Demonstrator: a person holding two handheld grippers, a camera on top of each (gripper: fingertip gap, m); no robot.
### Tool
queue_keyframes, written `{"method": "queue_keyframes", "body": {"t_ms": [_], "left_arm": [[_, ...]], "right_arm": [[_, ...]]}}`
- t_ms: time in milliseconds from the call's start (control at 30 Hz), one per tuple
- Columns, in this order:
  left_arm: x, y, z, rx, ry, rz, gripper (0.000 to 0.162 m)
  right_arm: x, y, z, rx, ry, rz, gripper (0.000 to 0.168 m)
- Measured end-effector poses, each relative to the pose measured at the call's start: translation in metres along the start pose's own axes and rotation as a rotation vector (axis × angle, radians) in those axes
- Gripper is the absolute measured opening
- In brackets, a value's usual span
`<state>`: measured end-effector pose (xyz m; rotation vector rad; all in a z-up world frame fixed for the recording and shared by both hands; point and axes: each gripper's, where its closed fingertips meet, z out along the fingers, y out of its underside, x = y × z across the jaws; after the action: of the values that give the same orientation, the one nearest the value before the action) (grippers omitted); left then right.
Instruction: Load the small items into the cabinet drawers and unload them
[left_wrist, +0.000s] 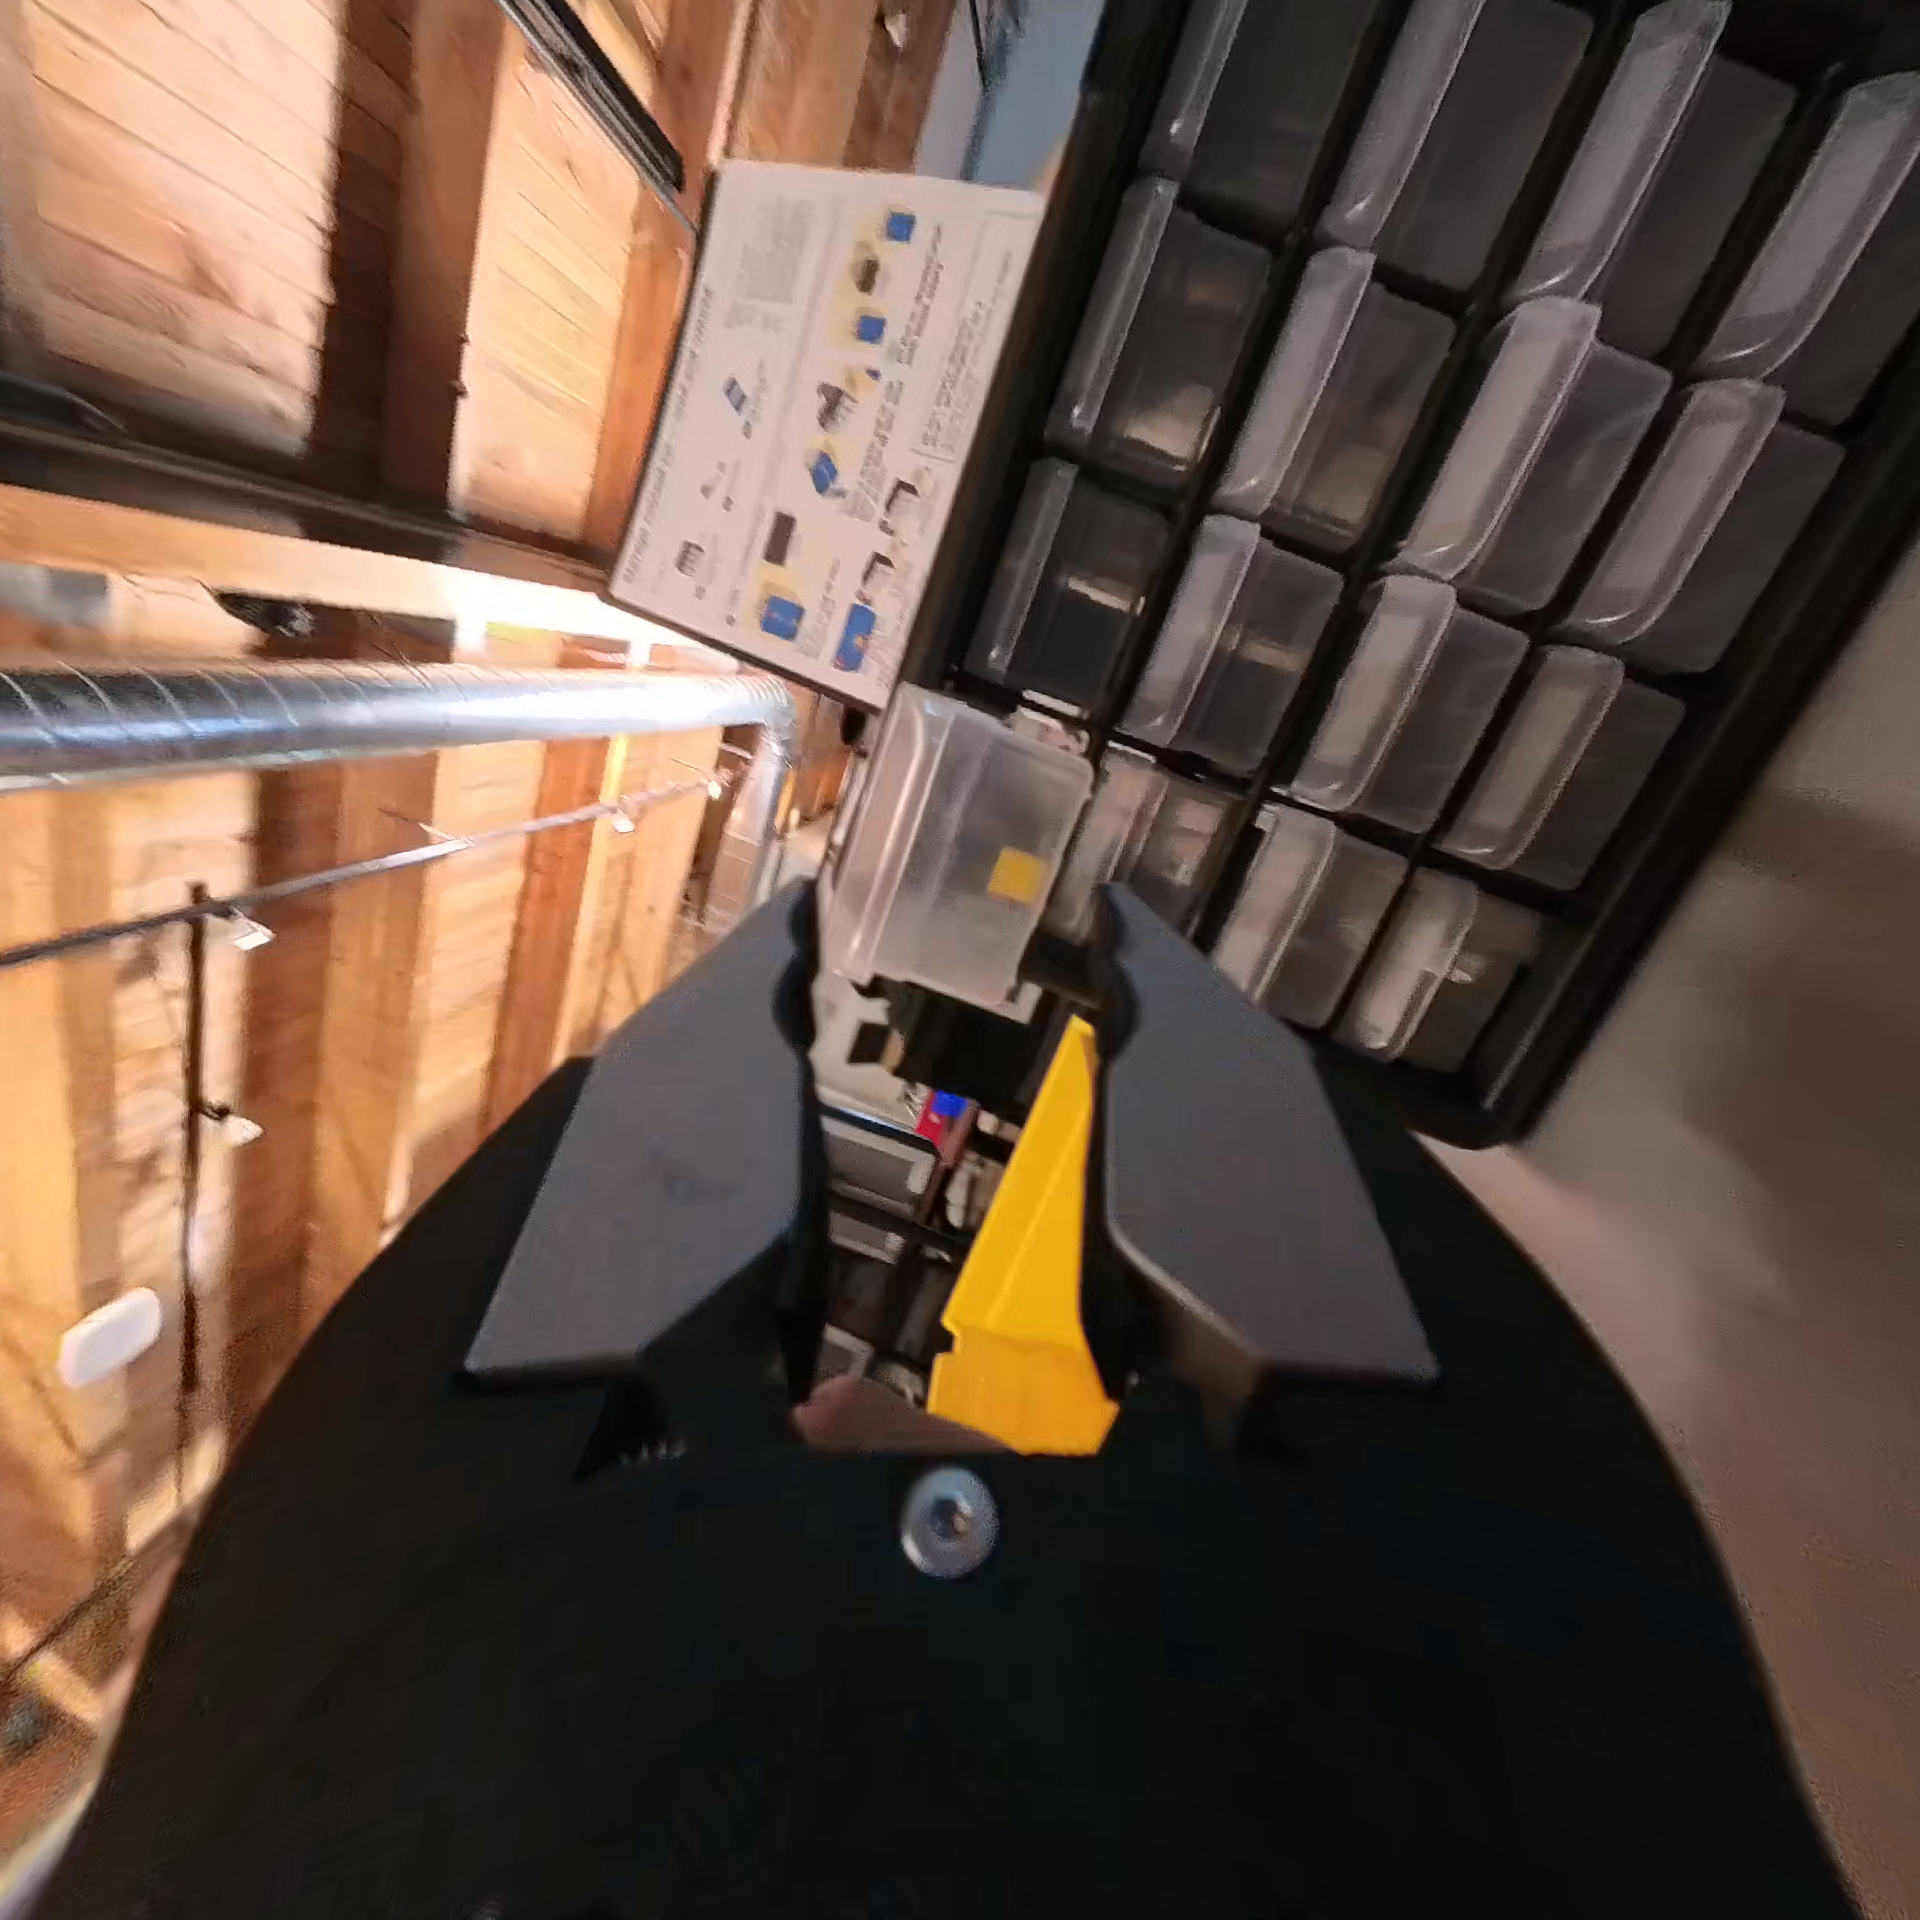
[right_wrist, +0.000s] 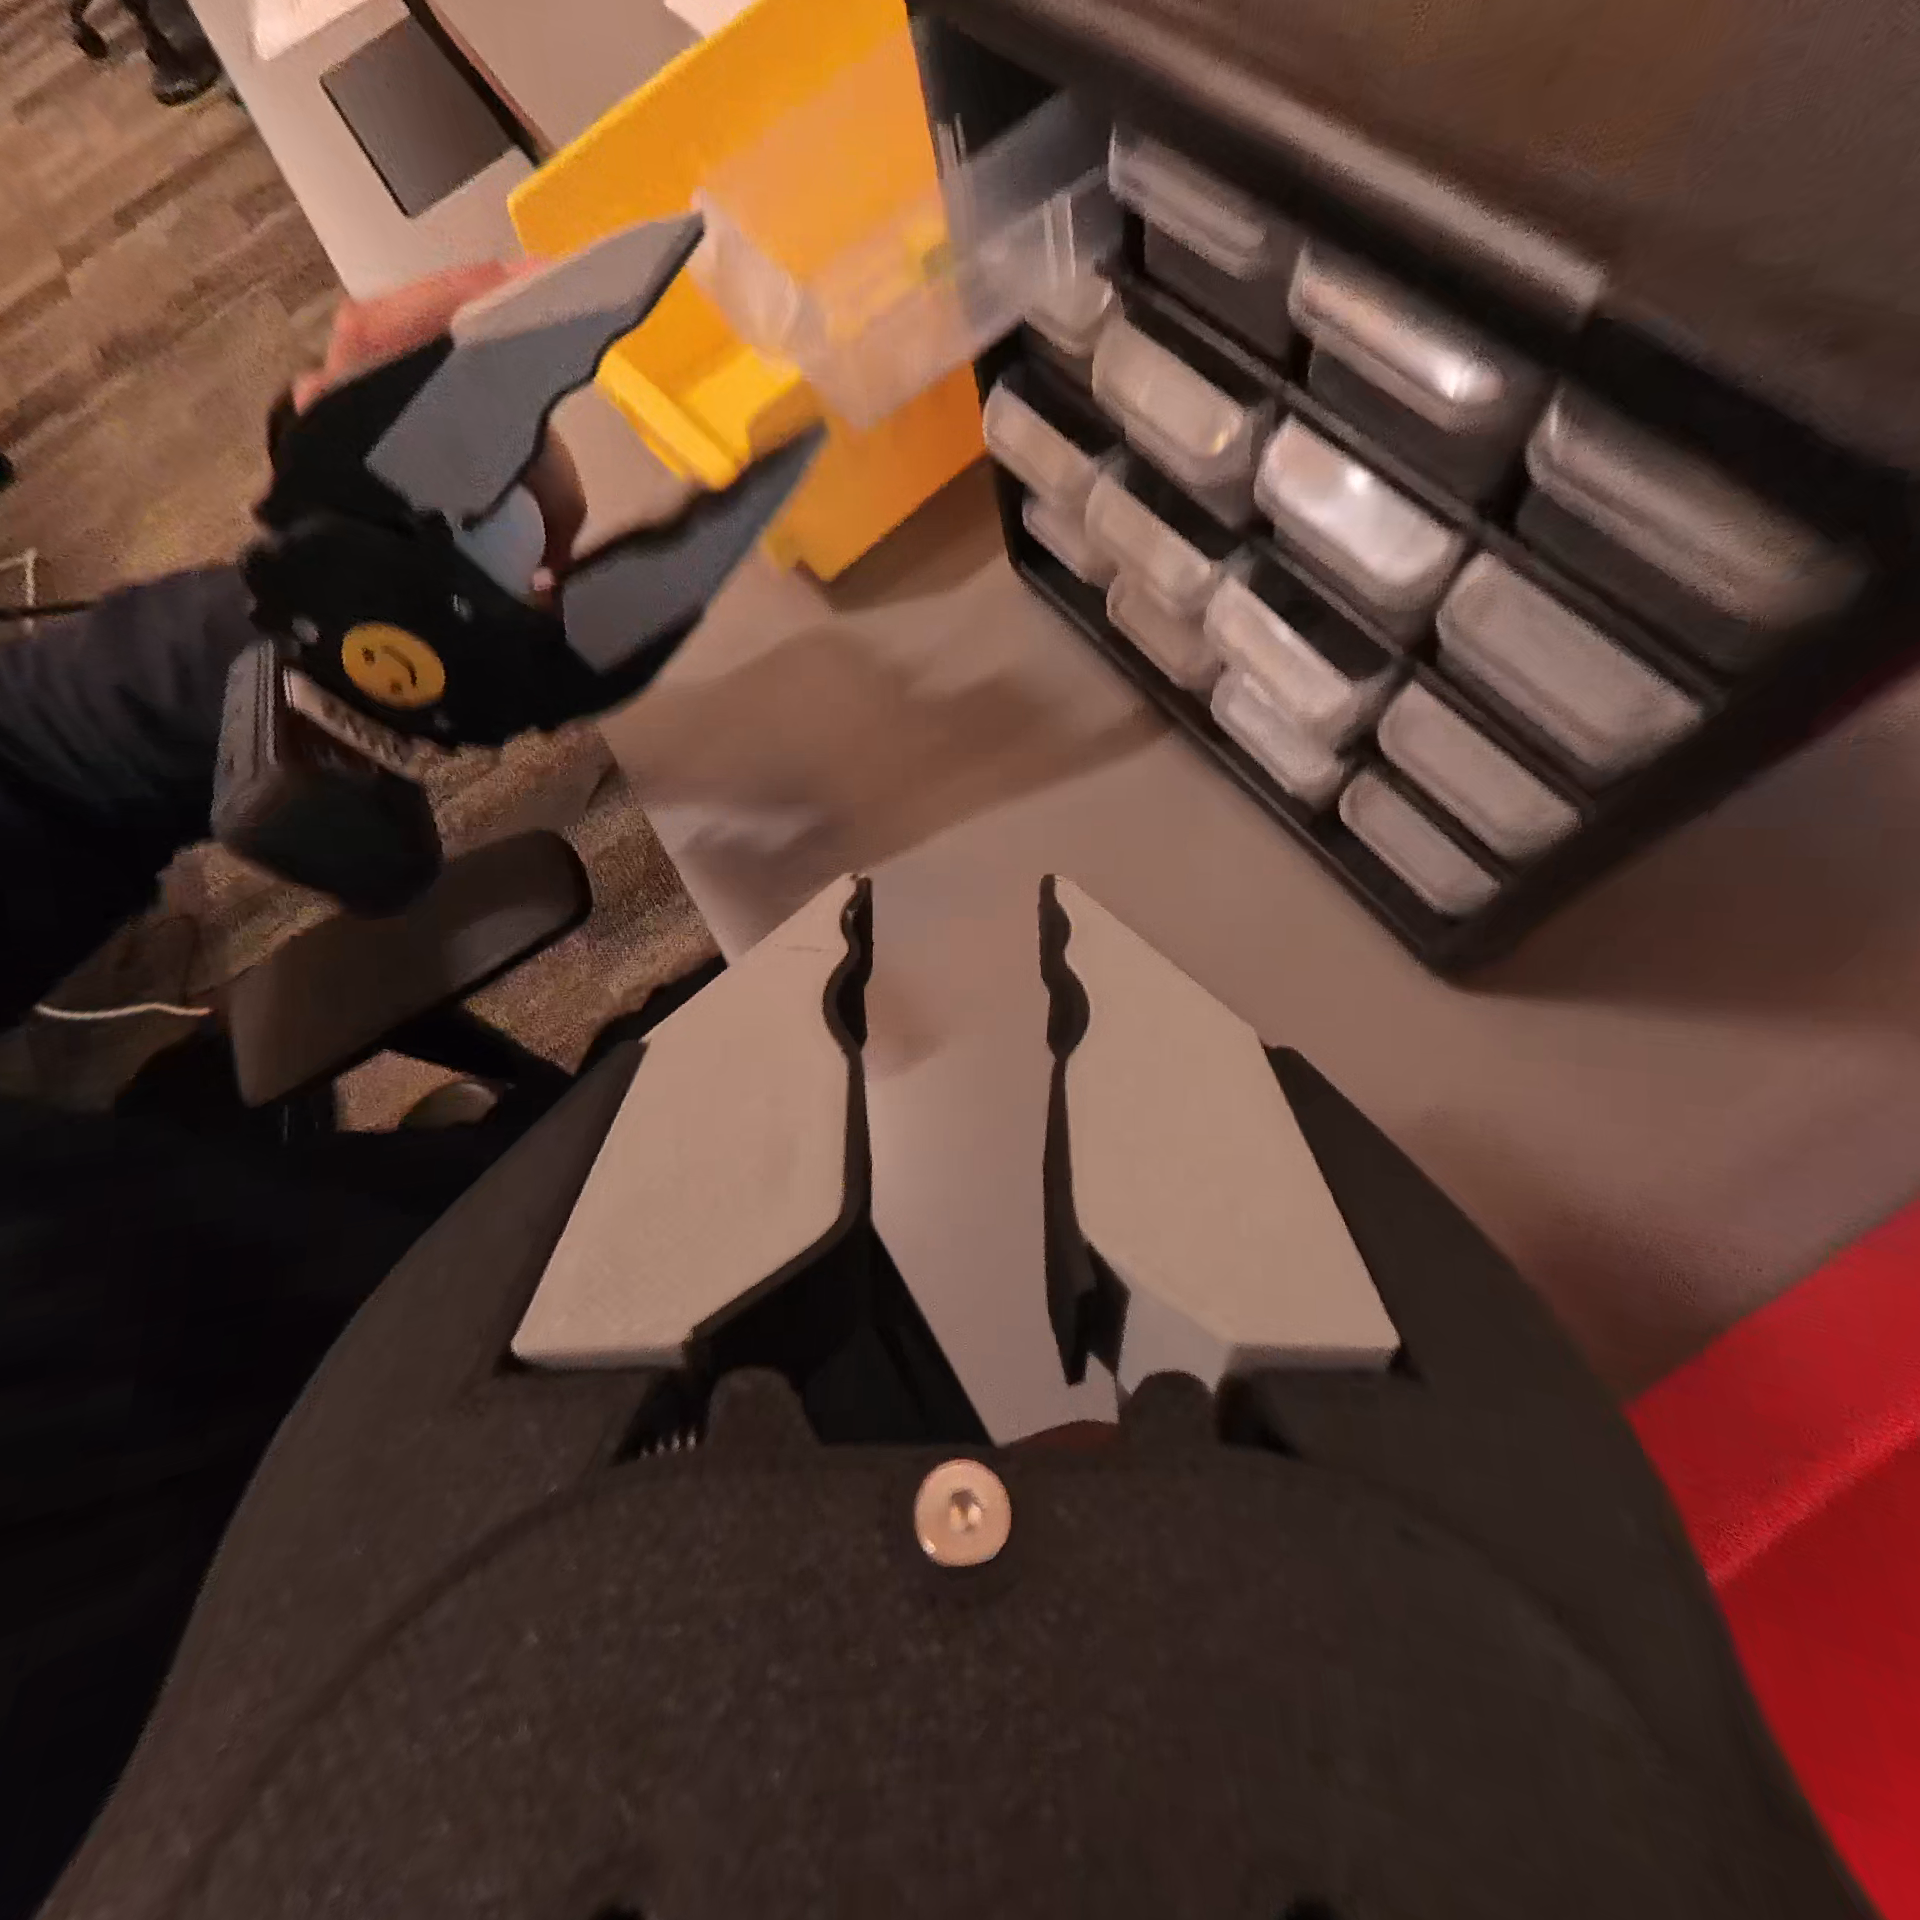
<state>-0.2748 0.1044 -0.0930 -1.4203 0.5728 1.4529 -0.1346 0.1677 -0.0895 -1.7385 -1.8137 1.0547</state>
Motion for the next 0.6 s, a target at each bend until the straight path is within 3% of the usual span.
{"method": "queue_keyframes", "body": {"t_ms": [67,167,333,500,600], "left_arm": [[0.001,0.004,-0.001,-0.036,0.021,-0.037,0.065],[-0.002,0.001,-0.010,-0.028,0.050,-0.118,0.062],[0.001,0.007,-0.020,-0.057,0.130,-0.279,0.058],[0.020,0.022,-0.024,-0.163,0.434,-0.668,0.076],[-0.004,0.024,-0.027,-0.115,0.479,-0.892,0.075]], "right_arm": [[-0.009,-0.031,0.013,0.020,-0.038,0.002,0.029],[-0.026,-0.074,0.034,0.000,-0.062,-0.060,0.030],[-0.026,-0.121,0.079,-0.173,0.046,-0.155,0.029],[-0.018,-0.127,0.117,-0.372,0.104,-0.173,0.029],[-0.019,-0.116,0.129,-0.446,0.120,-0.193,0.029]]}}
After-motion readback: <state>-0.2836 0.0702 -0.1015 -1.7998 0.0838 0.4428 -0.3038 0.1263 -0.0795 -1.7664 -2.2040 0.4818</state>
